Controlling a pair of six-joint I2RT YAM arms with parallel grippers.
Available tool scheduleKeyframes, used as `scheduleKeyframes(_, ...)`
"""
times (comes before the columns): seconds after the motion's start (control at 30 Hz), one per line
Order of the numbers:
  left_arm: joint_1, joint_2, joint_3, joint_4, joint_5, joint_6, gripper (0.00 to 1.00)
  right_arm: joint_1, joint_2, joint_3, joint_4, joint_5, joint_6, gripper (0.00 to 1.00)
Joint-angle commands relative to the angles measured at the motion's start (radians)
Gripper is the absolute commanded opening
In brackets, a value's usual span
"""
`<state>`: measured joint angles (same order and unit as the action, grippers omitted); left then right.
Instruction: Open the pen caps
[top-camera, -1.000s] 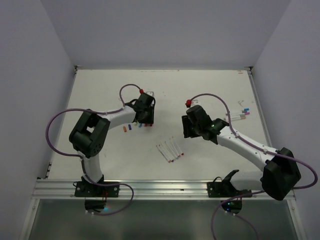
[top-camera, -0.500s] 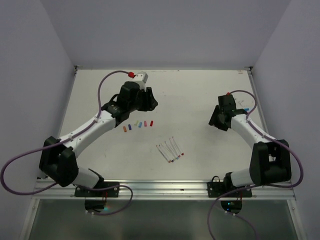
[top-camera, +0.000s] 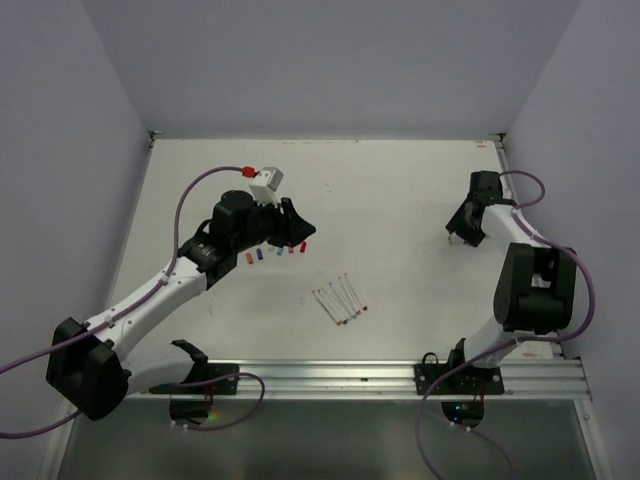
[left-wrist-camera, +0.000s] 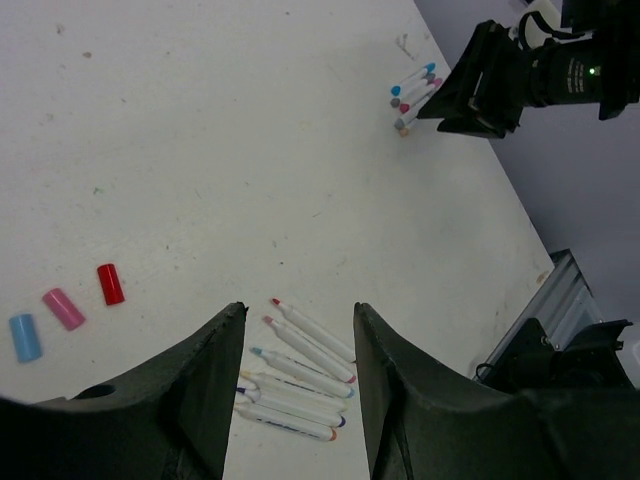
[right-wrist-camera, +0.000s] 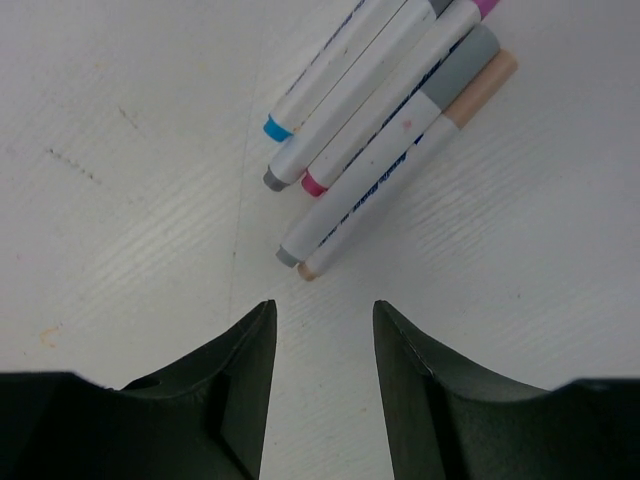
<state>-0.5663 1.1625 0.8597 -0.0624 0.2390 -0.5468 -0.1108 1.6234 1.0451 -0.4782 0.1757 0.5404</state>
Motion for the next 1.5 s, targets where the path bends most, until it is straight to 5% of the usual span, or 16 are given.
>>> scheduleKeyframes(0.0,-0.004,-0.011,0.004,0.089,0.077,-0.018,0.5,-0.023,0.056,0.088,-0.008,0.047,0.016,0.47)
scheduleKeyframes(1.2,-0.006,-0.02,-0.022,0.099,0.126,-0.021,0.51,-0.109,0.214,0.084,0.061,0.019,0.013,0.44)
scheduleKeyframes(1.47,-0.006,-0.015,-0.022,0.108,0.148,-0.034,0.51,-0.107,0.149,-0.037,0.07,0.067,0.023,0.02)
